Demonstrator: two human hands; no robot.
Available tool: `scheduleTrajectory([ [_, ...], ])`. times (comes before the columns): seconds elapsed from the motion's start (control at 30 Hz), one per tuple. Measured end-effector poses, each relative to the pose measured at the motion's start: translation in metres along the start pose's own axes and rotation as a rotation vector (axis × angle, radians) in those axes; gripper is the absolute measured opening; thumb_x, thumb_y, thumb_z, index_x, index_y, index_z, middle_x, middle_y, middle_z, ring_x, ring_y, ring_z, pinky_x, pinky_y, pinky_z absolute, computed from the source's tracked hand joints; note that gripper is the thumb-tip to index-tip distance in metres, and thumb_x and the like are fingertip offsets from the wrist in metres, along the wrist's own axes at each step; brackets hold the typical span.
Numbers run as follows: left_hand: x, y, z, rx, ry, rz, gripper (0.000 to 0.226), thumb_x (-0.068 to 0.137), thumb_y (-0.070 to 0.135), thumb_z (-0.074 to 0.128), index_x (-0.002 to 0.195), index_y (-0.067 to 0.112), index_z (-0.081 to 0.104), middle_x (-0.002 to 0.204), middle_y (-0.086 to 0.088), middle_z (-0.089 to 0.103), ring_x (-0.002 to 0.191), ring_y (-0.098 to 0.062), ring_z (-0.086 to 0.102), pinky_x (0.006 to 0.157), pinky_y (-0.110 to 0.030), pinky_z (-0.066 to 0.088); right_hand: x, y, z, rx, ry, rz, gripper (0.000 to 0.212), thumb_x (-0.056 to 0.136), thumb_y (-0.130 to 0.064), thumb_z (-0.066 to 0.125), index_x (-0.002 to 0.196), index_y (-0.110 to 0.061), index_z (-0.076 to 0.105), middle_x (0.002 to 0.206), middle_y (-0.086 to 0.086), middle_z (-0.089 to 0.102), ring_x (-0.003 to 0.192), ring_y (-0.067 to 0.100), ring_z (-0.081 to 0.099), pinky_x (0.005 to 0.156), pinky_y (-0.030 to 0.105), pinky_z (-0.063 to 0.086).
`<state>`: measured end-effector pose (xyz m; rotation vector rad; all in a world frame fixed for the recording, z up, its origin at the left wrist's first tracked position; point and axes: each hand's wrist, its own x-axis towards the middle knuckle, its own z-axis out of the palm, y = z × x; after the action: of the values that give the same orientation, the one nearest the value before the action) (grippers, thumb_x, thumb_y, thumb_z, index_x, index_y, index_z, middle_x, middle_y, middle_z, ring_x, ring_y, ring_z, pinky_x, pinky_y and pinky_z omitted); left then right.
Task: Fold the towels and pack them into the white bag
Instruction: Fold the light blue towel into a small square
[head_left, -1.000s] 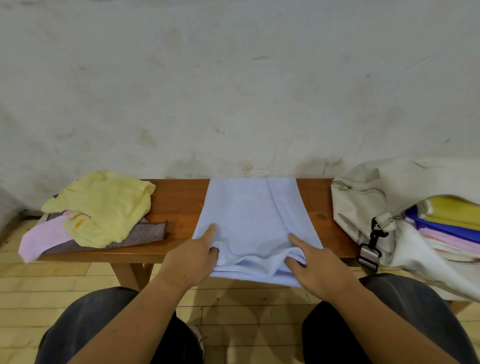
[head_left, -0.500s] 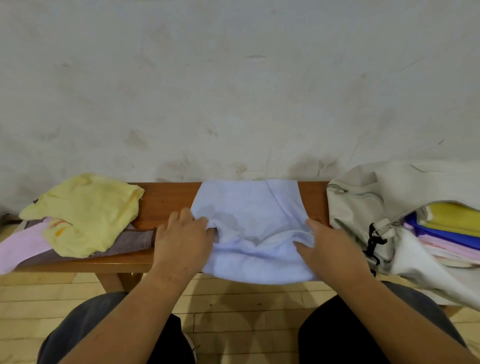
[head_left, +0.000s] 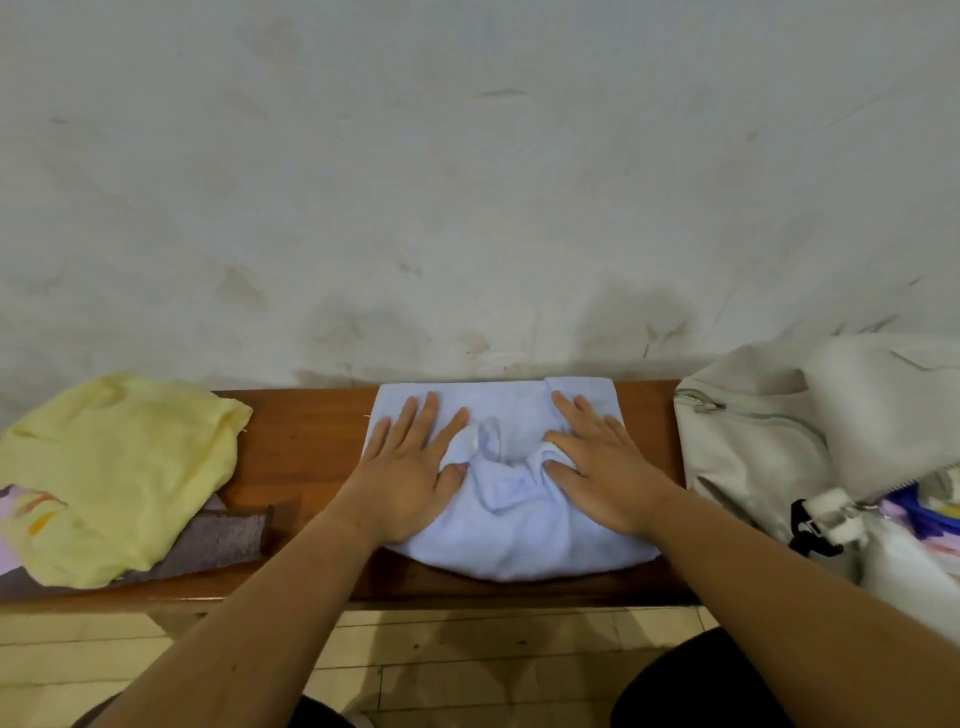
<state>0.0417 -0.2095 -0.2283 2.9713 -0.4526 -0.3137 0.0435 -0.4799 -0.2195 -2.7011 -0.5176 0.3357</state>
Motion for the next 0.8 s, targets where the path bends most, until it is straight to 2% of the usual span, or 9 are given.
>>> scheduleTrajectory([
  [0.23,-0.014,0.012,0.008,-0.024,0.047,-0.241,0.081,0.078,0.070,-0.010,0.155,0.046,-0.014,0.167,0.002,-0.020,0.153,-0.023,-0.019,0.123,-0.052,-0.005,0.002,0.008,-0.003,-0.035,0.057,0.216,0.038,0.107,-0.043,0.029,0.139,-0.029,0.043,0.170,0.010,-0.008,0.157,0.027,-0.010,0.126,0.042,-0.002],
  [0.37,-0.029,0.013,0.007,0.005,0.003,-0.241,0.065,0.097,0.065,0.007,0.154,0.045,-0.017,0.167,-0.001,-0.020,0.153,-0.027,-0.019,0.122,-0.055,-0.002,-0.010,0.007,-0.006,-0.061,0.029,0.242,0.039,0.108,-0.044,0.028,0.140,-0.027,0.042,0.170,0.012,-0.008,0.156,0.031,-0.009,0.125,0.044,0.001],
  [0.5,-0.050,0.018,-0.001,-0.036,-0.009,-0.193,0.059,0.104,0.056,0.020,0.155,0.049,-0.007,0.168,0.002,-0.015,0.154,-0.026,-0.015,0.122,-0.053,0.000,-0.035,-0.006,-0.010,-0.100,-0.047,0.247,0.043,0.107,-0.045,0.031,0.142,-0.023,0.042,0.169,0.015,-0.006,0.156,0.035,-0.004,0.125,0.044,0.007],
  [0.57,-0.067,0.016,-0.001,-0.110,0.017,-0.176,0.054,0.106,0.049,0.028,0.156,0.048,0.009,0.169,0.006,-0.001,0.156,-0.021,-0.005,0.124,-0.047,0.005,-0.052,-0.016,-0.014,-0.081,-0.068,0.240,0.040,0.108,-0.040,0.034,0.140,-0.019,0.046,0.168,0.016,0.005,0.155,0.034,0.009,0.123,0.043,0.014],
  [0.6,-0.078,0.014,-0.003,-0.192,0.060,-0.173,0.050,0.107,0.042,0.034,0.155,0.045,0.021,0.168,0.007,0.014,0.155,-0.019,0.009,0.124,-0.041,0.012,-0.061,-0.019,-0.017,-0.006,-0.026,0.235,0.037,0.108,-0.035,0.038,0.135,-0.015,0.051,0.165,0.017,0.022,0.150,0.032,0.025,0.121,0.041,0.021],
  [0.63,-0.089,0.011,-0.005,-0.311,0.123,-0.185,0.045,0.107,0.035,0.040,0.150,0.042,0.033,0.160,0.007,0.035,0.149,-0.017,0.030,0.120,-0.033,0.025,-0.070,-0.022,-0.021,0.103,0.053,0.224,0.031,0.107,-0.028,0.045,0.129,-0.010,0.058,0.153,0.016,0.044,0.138,0.030,0.044,0.114,0.039,0.031],
  [0.7,-0.109,0.007,-0.016,-0.605,0.237,-0.276,0.026,0.105,0.024,0.046,0.122,0.041,0.057,0.120,0.010,0.069,0.110,-0.011,0.064,0.090,-0.024,0.050,-0.087,-0.025,-0.029,0.313,0.278,0.195,0.013,0.101,-0.016,0.057,0.102,-0.013,0.069,0.102,0.011,0.070,0.093,0.019,0.064,0.085,0.035,0.048],
  [0.73,-0.117,0.006,-0.023,-0.728,0.268,-0.337,0.020,0.104,0.022,0.047,0.108,0.036,0.060,0.097,0.011,0.072,0.091,-0.010,0.067,0.076,-0.027,0.052,-0.094,-0.025,-0.032,0.396,0.353,0.216,0.015,0.098,-0.014,0.060,0.087,-0.019,0.068,0.081,0.006,0.067,0.073,0.013,0.060,0.069,0.029,0.047],
  [0.8,-0.128,0.001,-0.033,-0.872,0.298,-0.428,0.019,0.106,0.028,0.045,0.097,0.029,0.062,0.077,0.006,0.069,0.075,-0.013,0.065,0.067,-0.033,0.048,-0.107,-0.023,-0.035,0.566,0.379,0.327,0.023,0.097,-0.015,0.062,0.076,-0.022,0.065,0.067,0.002,0.060,0.060,0.012,0.052,0.052,0.016,0.038],
])
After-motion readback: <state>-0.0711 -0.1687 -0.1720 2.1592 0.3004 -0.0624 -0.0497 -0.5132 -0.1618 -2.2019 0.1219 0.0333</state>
